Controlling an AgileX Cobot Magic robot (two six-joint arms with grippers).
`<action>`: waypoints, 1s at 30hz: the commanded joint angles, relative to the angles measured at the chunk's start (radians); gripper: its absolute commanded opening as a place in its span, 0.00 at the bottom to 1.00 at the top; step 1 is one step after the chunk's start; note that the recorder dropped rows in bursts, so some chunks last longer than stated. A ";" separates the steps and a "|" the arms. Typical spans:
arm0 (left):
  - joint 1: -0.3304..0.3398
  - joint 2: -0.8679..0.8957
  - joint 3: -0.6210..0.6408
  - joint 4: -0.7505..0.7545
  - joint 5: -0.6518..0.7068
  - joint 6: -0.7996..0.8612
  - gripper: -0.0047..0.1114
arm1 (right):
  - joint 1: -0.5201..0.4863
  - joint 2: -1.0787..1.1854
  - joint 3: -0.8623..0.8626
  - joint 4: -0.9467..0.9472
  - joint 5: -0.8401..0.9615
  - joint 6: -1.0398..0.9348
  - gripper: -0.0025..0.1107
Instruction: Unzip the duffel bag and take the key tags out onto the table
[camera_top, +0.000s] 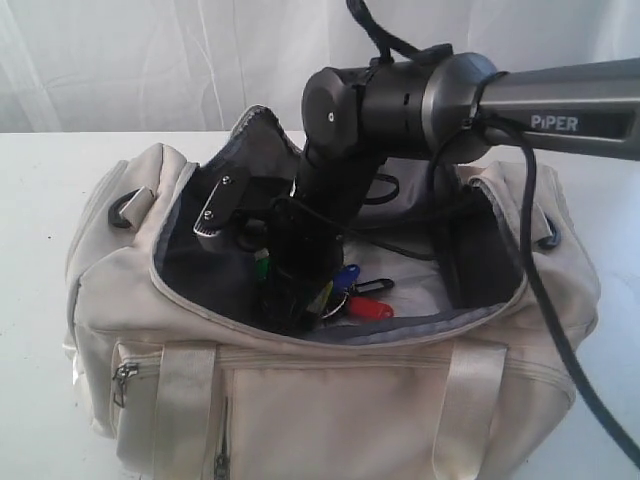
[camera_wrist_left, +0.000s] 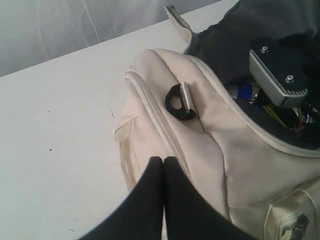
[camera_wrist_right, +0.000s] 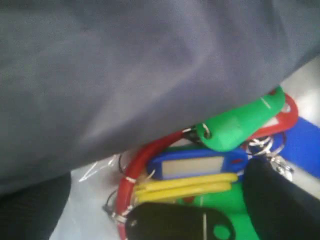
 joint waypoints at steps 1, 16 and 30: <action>-0.006 -0.008 0.005 -0.016 -0.003 -0.007 0.04 | 0.004 0.066 0.009 -0.051 0.036 0.108 0.68; -0.006 -0.008 0.005 -0.016 -0.003 -0.007 0.04 | 0.000 -0.165 -0.095 -0.182 0.163 0.194 0.02; -0.006 -0.008 0.005 -0.016 -0.001 -0.007 0.04 | 0.000 -0.283 -0.123 -0.252 0.155 0.218 0.02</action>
